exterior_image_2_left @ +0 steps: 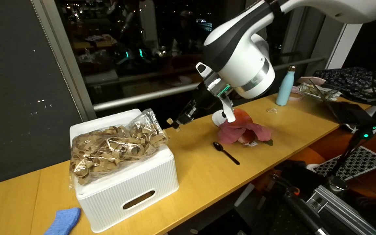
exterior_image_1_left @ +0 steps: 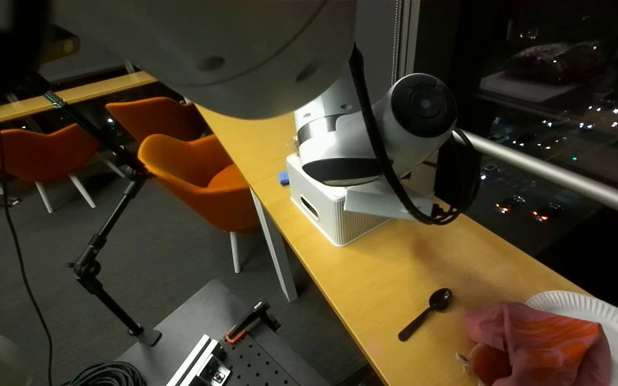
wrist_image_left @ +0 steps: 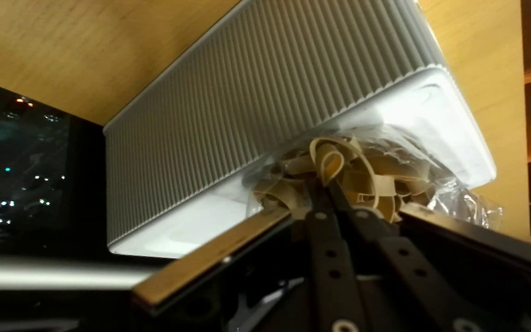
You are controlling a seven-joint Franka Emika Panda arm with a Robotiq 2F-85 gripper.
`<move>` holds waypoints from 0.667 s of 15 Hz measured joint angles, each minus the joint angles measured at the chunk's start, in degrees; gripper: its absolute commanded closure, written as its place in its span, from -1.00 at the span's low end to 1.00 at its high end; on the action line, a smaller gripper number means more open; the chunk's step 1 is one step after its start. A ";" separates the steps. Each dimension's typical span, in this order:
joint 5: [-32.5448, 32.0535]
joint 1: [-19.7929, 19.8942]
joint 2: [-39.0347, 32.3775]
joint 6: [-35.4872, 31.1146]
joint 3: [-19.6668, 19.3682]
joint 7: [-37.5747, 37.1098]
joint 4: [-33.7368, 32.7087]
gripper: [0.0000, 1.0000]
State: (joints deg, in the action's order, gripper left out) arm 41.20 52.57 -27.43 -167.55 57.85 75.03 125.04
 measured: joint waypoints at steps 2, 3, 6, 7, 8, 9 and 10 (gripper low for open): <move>0.00 0.00 -0.25 0.00 0.80 1.58 0.00 0.99; 0.00 0.01 -0.34 0.00 1.44 2.39 0.00 0.99; 0.00 -0.05 -0.86 0.00 3.47 4.57 -0.02 0.99; -0.05 -0.22 -0.98 -0.01 3.71 5.06 -0.05 0.99; -0.09 -0.45 -1.09 -0.01 3.71 5.58 -0.09 0.99; -0.13 -0.58 -1.22 -0.01 3.71 5.94 -0.13 0.99; -0.18 -0.64 -1.34 -0.01 3.70 6.27 -0.17 0.99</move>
State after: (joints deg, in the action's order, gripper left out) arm 41.02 51.93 -28.77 -167.56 61.55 81.30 124.87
